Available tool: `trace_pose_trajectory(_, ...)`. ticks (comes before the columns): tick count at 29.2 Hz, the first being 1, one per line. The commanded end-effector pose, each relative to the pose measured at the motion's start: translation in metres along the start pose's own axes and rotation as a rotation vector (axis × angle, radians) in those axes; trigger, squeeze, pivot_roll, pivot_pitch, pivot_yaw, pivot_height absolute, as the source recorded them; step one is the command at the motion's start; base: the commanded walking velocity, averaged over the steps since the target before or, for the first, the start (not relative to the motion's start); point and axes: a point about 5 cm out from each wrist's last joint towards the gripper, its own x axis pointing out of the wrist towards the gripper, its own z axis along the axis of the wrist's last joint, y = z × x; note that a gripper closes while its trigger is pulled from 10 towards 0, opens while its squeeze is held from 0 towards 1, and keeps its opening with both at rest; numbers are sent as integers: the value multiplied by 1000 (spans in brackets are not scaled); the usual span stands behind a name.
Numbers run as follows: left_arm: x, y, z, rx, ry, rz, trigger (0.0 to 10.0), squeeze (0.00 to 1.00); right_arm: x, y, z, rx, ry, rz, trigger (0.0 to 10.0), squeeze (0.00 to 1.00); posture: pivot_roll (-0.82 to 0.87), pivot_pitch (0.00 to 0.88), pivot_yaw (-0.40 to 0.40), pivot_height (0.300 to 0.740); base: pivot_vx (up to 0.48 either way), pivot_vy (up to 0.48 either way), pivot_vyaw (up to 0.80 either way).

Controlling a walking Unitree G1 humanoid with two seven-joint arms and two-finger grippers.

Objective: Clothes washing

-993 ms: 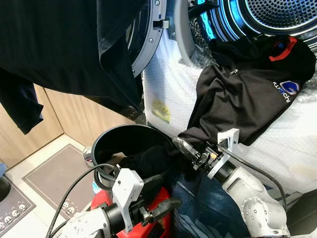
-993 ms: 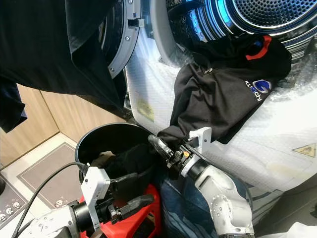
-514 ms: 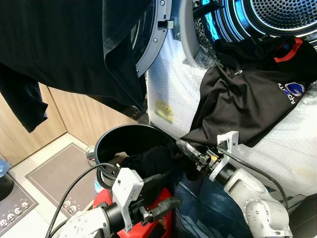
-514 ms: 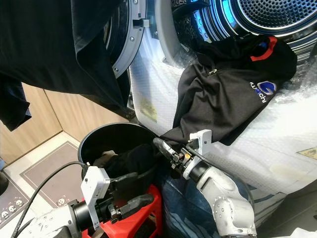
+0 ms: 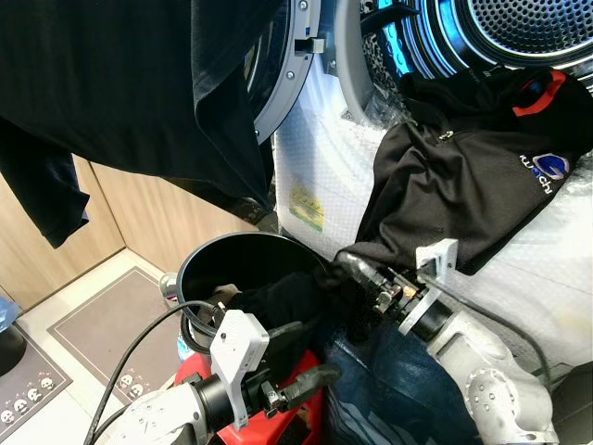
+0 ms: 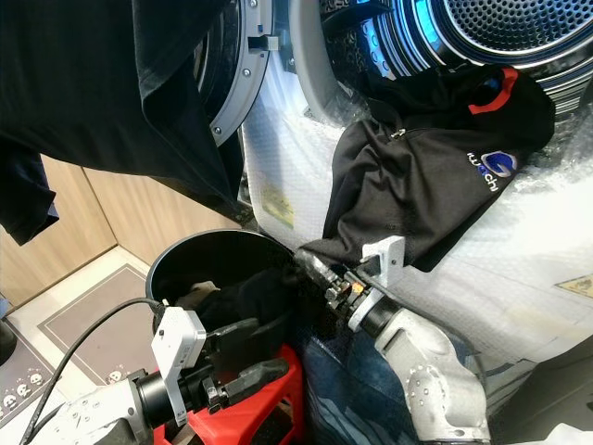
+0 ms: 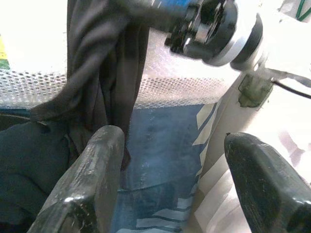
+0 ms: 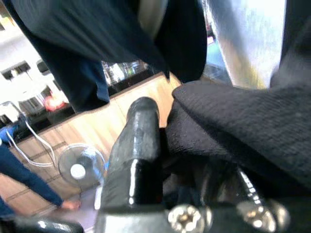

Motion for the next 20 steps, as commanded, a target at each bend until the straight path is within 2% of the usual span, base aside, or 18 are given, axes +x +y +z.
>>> trace_pose_trajectory(1, 0, 0, 3, 9, 0, -3, 10000, 0, 1, 5, 18, -21, -47, 48, 0, 0, 44, 77, -23, 740, 0, 0, 0)
trace_pose_trajectory(3, -1, -1, 2, 8, 0, -3, 10000, 0, 2, 8, 31, -30, -75, 101, 0, 0, 43, 77, -24, 740, 0, 0, 0)
trace_pose_trajectory(4, -1, -1, 2, 8, 0, -3, 10000, 0, 2, 8, 31, -30, -75, 101, 0, 0, 43, 77, -24, 740, 0, 0, 0)
trace_pose_trajectory(5, 0, -1, 2, 7, -1, -3, 10000, 0, 4, 10, 45, -43, -100, 153, 0, 0, 44, 76, -27, 740, 0, 0, 0)
trace_pose_trajectory(6, 0, -1, 2, 7, -1, -3, 10000, 0, 4, 10, 45, -43, -100, 153, 0, 0, 44, 76, -27, 740, 0, 0, 0)
trace_pose_trajectory(7, 1, -1, 3, 6, -3, -3, 10000, 0, 7, 13, 60, -80, -133, 207, 0, 0, 41, 74, -26, 740, 0, 0, 0)
trace_pose_trajectory(8, 1, -1, 3, 6, -4, -3, 10000, 0, 11, 13, 71, -99, -144, 228, 10000, 0, 40, 74, -27, 740, 0, 0, 0)
trace_pose_trajectory(9, 1, -1, 3, 6, -4, -3, 10000, 0, 13, 13, 77, -109, -150, 236, 10000, 0, 40, 74, -27, 740, 0, 0, 0)
trace_pose_trajectory(10, 2, 0, 3, 6, -5, -4, 10000, 0, 21, 14, 96, -154, -170, 272, 10000, 0, 36, 72, -29, 740, 0, 0, 0)
trace_pose_trajectory(11, 2, 0, 3, 6, -5, -5, 10000, 0, 22, 14, 100, -163, -174, 281, 10000, 0, 36, 72, -29, 740, 0, 0, 0)
trace_pose_trajectory(13, 3, 0, 2, 6, -7, -6, 10000, 0, 34, 13, 128, -231, -192, 306, 10000, 0, 33, 71, -35, 740, 0, 0, 0)
trace_pose_trajectory(14, 3, 0, 2, 6, -7, -6, 10000, 0, 34, 13, 128, -231, -192, 306, 10000, 0, 33, 71, -35, 740, 0, 0, 0)
trace_pose_trajectory(15, 4, 0, 2, 6, -10, -6, 10000, 0, 42, 12, 146, -276, -197, 316, 10000, 0, 32, 70, -40, 740, 0, 0, 0)
trace_pose_trajectory(16, 4, 0, 2, 6, -10, -6, 10000, 0, 42, 12, 146, -276, -197, 316, 10000, 0, 32, 70, -40, 740, 0, 0, 0)
trace_pose_trajectory(17, 5, 0, 2, 6, -12, -4, 10000, 0, 49, 11, 159, -306, -200, 310, 10000, 0, 33, 70, -44, 740, 0, 0, 0)
trace_pose_trajectory(20, 5, -1, 2, 5, -15, -2, 10000, 0, 61, 7, 178, -361, -192, 261, 10000, 0, 33, 70, -50, 740, 0, 0, 0)
